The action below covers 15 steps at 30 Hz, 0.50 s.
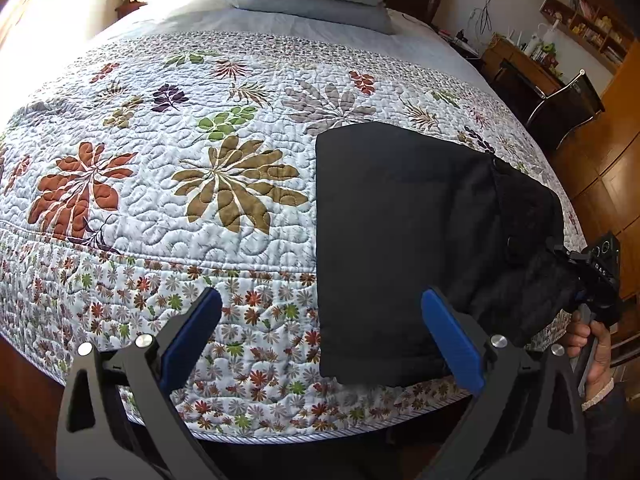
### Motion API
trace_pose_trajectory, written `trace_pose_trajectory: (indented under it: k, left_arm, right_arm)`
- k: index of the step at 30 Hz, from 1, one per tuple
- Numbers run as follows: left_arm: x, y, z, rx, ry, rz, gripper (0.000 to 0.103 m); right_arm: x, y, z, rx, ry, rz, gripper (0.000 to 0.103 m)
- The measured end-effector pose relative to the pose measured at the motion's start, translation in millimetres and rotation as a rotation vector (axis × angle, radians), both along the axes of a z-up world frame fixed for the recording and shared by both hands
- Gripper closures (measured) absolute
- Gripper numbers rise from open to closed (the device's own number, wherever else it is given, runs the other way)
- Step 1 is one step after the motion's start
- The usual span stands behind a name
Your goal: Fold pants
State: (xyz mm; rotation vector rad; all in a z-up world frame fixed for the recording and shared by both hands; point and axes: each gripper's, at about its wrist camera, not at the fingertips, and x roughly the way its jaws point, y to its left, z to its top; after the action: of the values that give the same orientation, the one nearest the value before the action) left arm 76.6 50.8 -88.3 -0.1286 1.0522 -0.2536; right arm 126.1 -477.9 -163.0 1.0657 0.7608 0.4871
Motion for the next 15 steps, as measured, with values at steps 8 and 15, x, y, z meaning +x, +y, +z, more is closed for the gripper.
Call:
trace_pose_trajectory:
  k: [8, 15]
  left_arm:
    - [-5.5, -6.1, 14.9, 0.003, -0.039, -0.025, 0.003]
    - [-11.5, -13.0, 25.9, 0.016, -0.074, -0.054, 0.003]
  right_arm:
    - [-16.4, -4.2, 18.0, -0.029, -0.017, -0.003, 0.038]
    - [-41.1, -2.8, 16.4, -0.065, 0.001, -0.017, 0.039]
